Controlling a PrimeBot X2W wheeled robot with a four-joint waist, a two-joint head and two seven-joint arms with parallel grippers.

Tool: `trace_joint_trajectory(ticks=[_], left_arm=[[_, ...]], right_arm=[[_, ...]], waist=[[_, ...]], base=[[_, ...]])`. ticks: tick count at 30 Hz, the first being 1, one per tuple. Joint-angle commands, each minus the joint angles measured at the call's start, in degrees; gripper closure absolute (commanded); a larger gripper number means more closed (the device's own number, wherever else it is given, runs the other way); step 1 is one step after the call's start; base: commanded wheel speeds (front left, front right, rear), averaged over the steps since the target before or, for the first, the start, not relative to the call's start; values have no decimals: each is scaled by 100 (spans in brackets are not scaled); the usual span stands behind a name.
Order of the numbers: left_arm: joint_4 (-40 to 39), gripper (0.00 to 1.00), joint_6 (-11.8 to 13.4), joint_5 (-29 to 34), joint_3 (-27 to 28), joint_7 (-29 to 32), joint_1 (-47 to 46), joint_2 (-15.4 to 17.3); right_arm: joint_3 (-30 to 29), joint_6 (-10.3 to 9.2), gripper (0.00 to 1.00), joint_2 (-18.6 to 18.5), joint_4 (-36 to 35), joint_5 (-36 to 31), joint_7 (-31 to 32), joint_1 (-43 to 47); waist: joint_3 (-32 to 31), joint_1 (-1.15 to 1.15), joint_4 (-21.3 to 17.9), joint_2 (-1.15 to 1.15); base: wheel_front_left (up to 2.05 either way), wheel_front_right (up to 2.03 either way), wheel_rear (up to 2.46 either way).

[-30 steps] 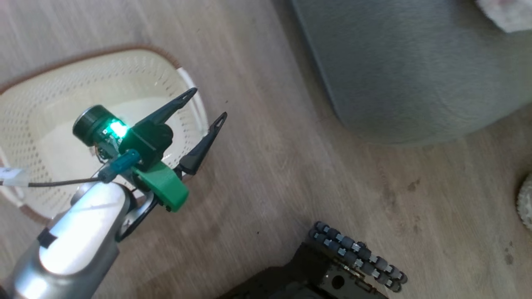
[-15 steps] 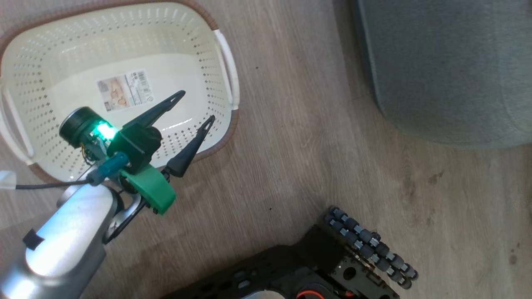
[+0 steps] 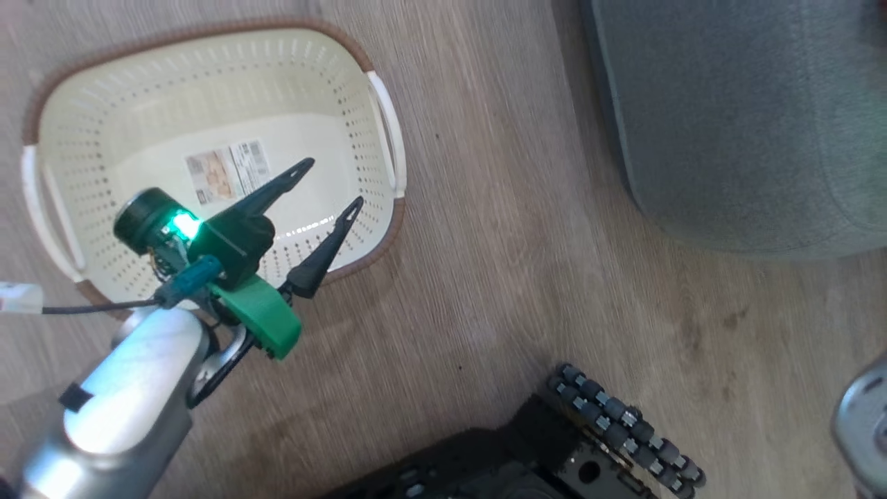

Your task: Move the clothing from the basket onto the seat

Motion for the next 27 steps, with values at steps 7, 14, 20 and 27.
trace_joint_trajectory(ticks=[7, 14, 20, 27], left_arm=[[312, 0, 44, -148, 182, -204, -47, -268], [789, 0, 50, -266, 371, -267, 23, -696], [981, 0, 62, -259, 908, -270, 267, -1014], [1220, 0, 78, -150, 1746, -271, 648, -1346]], right_arm=[[902, -2, 0, -236, -330, 584, -499, 982], [1637, -2, 0, -208, -741, 862, -615, 2014], [2267, -2, 0, -214, -1059, 1204, -777, 2621], [3167, -2, 0, -81, -1380, 1429, -936, 3012]], waist=[[-703, 0, 150, 0], [-1391, 0, 451, 0], [-2010, 0, 755, 0], [-2705, 0, 1101, 0]], base=[[0, 0, 0], [0, 0, 0], [0, 0, 0], [0, 0, 0]])
